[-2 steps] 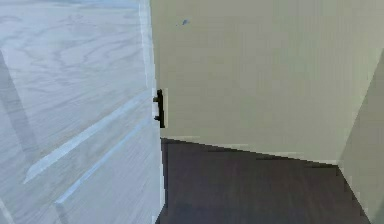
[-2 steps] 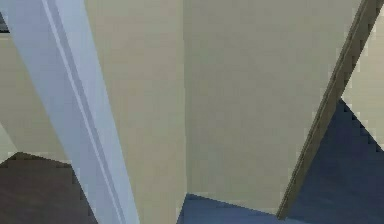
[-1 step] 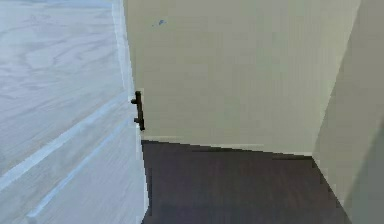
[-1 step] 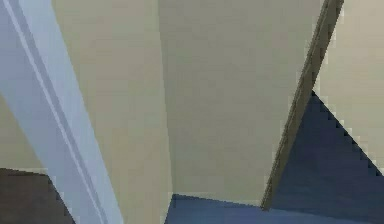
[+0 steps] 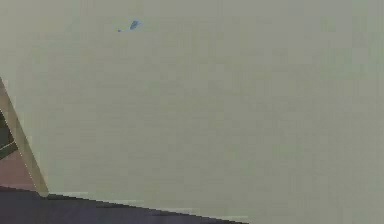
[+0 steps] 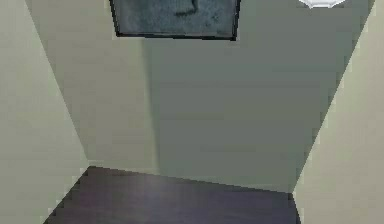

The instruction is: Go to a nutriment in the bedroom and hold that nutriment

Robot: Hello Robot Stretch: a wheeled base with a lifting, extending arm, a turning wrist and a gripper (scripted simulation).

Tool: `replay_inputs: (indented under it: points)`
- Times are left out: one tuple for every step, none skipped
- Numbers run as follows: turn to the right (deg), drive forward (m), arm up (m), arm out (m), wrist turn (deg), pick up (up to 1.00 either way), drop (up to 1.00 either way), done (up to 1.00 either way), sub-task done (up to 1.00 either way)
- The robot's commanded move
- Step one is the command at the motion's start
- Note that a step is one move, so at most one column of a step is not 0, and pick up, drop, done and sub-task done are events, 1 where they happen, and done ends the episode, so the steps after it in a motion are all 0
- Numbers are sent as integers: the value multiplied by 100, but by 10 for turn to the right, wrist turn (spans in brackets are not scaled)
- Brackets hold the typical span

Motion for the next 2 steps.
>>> replay_inputs:
  points:
    - [60,0,0,0,0,0,0,0,0]
    - [0,40,0,0,0,0,0,0,0]
